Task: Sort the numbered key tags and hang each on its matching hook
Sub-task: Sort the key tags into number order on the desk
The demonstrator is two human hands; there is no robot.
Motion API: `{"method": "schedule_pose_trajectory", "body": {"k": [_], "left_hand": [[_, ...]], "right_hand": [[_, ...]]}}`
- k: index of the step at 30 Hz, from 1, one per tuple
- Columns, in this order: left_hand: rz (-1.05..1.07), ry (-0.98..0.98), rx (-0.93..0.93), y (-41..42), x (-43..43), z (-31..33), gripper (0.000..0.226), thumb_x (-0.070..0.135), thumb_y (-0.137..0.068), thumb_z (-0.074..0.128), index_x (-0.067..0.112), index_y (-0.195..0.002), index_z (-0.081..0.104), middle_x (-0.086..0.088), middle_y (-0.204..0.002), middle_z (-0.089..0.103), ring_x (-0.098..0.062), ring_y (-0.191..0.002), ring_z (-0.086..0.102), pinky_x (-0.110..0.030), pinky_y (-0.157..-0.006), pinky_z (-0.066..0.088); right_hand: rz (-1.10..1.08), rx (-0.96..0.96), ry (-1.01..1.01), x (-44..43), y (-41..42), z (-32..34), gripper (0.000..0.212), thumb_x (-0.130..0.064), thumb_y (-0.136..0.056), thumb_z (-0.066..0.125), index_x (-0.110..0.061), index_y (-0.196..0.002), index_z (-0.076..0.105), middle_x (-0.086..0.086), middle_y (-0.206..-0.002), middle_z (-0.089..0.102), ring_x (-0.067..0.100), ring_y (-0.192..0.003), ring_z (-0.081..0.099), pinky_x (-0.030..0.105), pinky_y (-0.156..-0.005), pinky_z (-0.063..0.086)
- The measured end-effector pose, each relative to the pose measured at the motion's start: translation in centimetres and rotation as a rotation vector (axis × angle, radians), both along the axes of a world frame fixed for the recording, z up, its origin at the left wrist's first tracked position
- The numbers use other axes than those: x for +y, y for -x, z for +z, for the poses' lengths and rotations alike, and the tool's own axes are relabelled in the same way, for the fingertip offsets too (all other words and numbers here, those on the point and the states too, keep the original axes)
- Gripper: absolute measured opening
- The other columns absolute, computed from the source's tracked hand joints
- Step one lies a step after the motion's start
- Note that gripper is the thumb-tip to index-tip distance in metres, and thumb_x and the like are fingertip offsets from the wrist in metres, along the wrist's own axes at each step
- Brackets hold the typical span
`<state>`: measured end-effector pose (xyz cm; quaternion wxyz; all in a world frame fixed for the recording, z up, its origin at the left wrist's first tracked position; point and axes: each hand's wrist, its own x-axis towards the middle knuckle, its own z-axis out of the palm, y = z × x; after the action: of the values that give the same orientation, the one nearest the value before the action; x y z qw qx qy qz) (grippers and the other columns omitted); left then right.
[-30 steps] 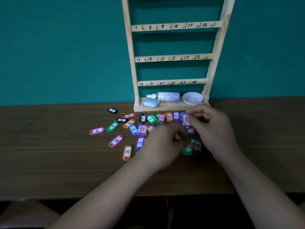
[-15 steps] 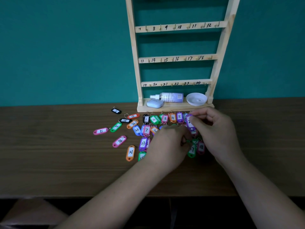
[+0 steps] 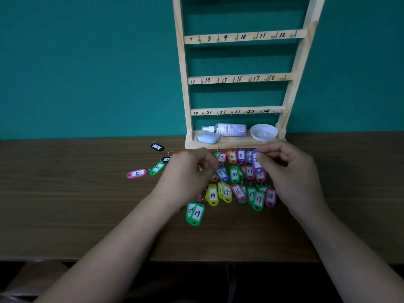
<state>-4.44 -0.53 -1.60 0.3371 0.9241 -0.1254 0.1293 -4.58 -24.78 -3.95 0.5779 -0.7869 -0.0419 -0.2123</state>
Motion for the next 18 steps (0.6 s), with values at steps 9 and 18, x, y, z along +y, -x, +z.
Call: {"method": "schedule_pose_trajectory", "body": {"k": [9,18], "left_hand": [[0.182,-0.039,0.007,-1.8,6.4,0.6,0.011,0.027,-0.096,0.070,0.035,-0.091,0.076,0.024,-0.086,0.073,0.011,-0.087,0.064,-0.005,-0.070,0.041],[0.286,-0.021,0.057,-2.9,10.7,0.3,0.005,0.031,-0.093,0.077,0.035,-0.089,0.075,0.020,-0.088,0.074,0.002,-0.088,0.066,-0.020,-0.072,0.046]], "right_hand": [[-0.025,-0.008,-0.011,-0.5,-0.2,0.0,0.015,-0.023,-0.096,0.077,-0.038,-0.099,0.075,-0.023,-0.099,0.076,-0.005,-0.095,0.071,0.028,-0.072,0.056],[0.030,0.004,0.010,0.4,0.4,0.1,0.016,-0.020,-0.096,0.078,-0.035,-0.097,0.077,-0.016,-0.097,0.078,0.001,-0.095,0.074,0.037,-0.078,0.062]]}}
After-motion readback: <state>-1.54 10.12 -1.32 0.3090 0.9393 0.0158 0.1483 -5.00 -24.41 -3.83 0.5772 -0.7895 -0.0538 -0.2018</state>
